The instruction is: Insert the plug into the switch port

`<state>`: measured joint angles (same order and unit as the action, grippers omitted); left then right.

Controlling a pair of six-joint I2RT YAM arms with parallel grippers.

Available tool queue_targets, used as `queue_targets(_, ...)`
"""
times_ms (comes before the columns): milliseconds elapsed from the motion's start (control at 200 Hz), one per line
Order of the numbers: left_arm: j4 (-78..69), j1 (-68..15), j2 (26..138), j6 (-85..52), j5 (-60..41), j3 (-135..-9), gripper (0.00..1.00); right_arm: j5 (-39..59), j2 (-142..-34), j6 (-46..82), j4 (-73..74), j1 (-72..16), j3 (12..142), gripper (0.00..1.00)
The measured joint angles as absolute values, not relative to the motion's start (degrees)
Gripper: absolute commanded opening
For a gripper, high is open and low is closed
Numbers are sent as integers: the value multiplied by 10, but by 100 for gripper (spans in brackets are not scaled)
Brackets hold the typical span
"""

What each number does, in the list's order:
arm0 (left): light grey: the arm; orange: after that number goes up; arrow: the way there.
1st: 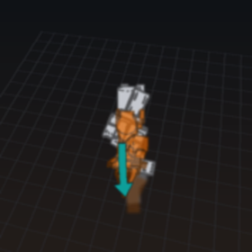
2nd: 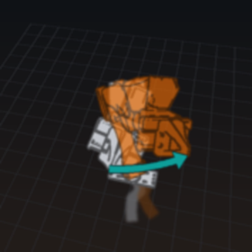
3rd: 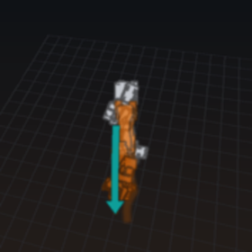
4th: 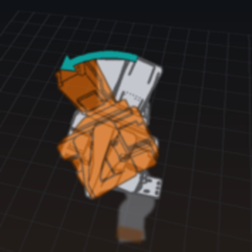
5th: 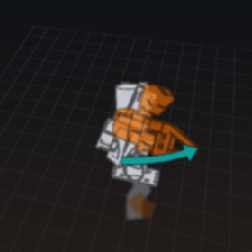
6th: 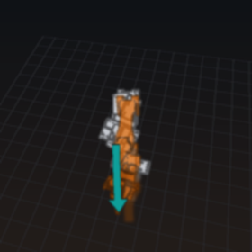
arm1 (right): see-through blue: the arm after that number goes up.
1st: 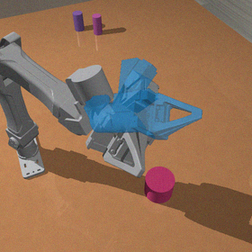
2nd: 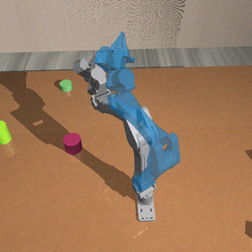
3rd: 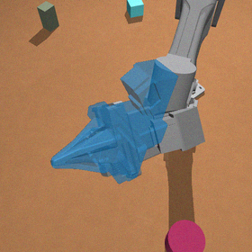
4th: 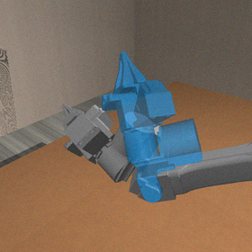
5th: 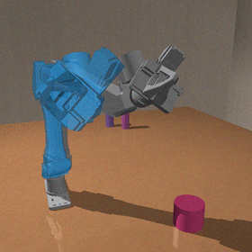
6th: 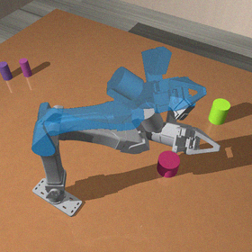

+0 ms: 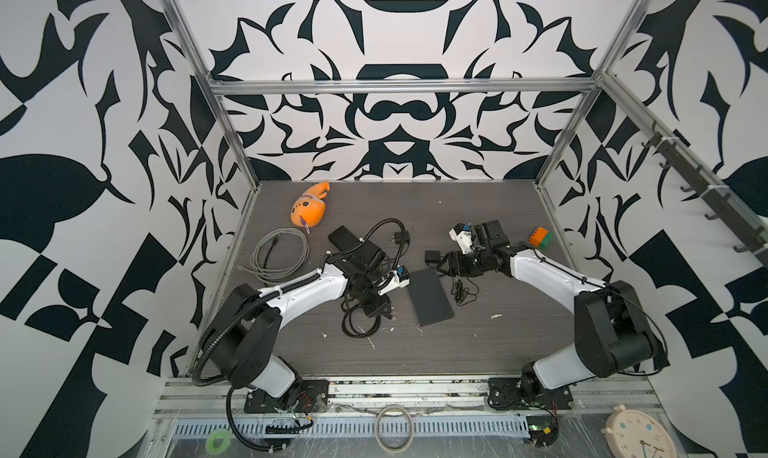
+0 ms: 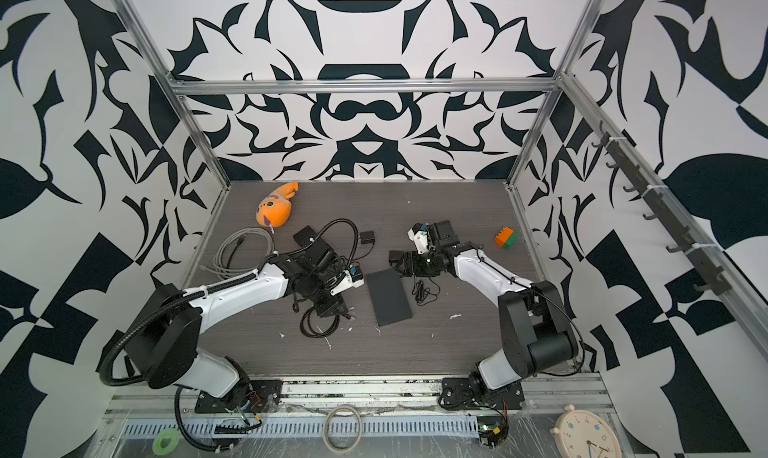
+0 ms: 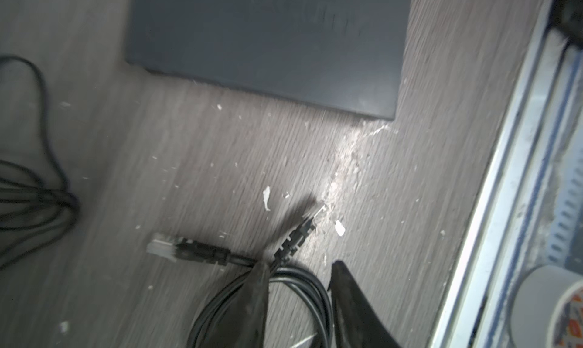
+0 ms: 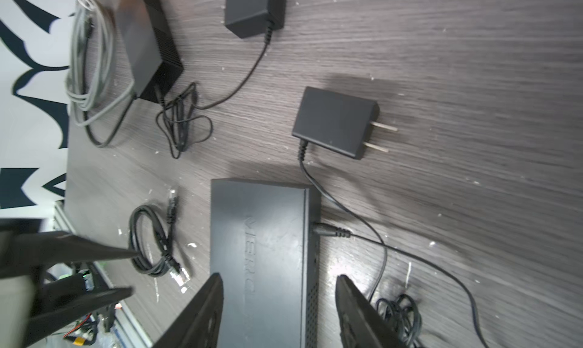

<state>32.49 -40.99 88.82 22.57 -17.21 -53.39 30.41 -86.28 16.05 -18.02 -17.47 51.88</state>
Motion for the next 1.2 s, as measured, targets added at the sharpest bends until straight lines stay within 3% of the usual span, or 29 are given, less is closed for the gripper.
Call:
queue_targets(425,324,-427,938,243,-137,-528,32,327,-876,169,-174,-174,519,61)
queue_targets(530,310,-428,938,246,-126,-521,41,332,-876,169,-174,-174,519,62)
queue_targets(805,314,-439,938,264,-88,-521,49,335,-874,169,-177,-174,513,62)
queue_targets(1200,251,-445,929,266,-36,-495,17,378,-874,223,-131,-175,483,58)
